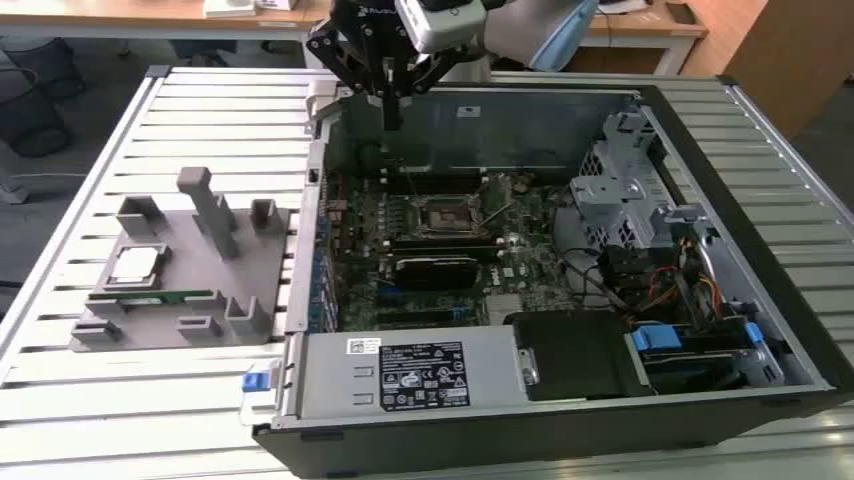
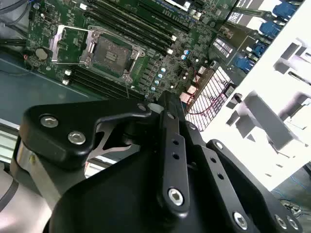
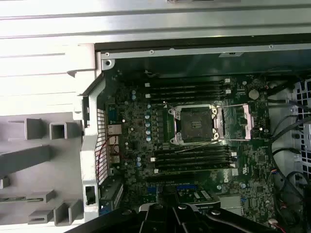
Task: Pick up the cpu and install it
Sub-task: 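Reach for the cpu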
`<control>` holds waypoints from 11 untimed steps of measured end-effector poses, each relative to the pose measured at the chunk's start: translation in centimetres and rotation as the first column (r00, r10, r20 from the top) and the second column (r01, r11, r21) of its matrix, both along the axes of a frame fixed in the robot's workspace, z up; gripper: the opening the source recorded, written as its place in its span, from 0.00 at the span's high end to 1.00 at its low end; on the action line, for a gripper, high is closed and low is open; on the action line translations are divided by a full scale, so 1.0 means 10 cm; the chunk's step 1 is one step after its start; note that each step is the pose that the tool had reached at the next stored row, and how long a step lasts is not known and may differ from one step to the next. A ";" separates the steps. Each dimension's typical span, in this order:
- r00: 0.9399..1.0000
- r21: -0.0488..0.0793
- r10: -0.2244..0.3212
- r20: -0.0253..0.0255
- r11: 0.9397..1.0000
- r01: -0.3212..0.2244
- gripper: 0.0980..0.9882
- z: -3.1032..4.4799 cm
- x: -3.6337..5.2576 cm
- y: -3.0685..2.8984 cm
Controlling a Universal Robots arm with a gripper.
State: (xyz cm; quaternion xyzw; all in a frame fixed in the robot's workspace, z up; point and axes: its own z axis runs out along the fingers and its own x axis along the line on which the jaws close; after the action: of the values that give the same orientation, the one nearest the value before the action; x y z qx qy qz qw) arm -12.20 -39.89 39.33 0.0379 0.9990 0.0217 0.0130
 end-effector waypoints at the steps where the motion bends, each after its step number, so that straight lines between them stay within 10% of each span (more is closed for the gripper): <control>1: 1.000 0.000 0.000 0.000 1.000 0.000 0.99 0.000 0.000 0.000; 11: 1.000 0.000 0.000 0.000 1.000 0.000 0.99 0.000 -0.008 0.000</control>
State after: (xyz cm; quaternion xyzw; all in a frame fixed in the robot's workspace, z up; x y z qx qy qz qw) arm -12.27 -39.89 39.33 0.0379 0.9990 0.0217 0.0131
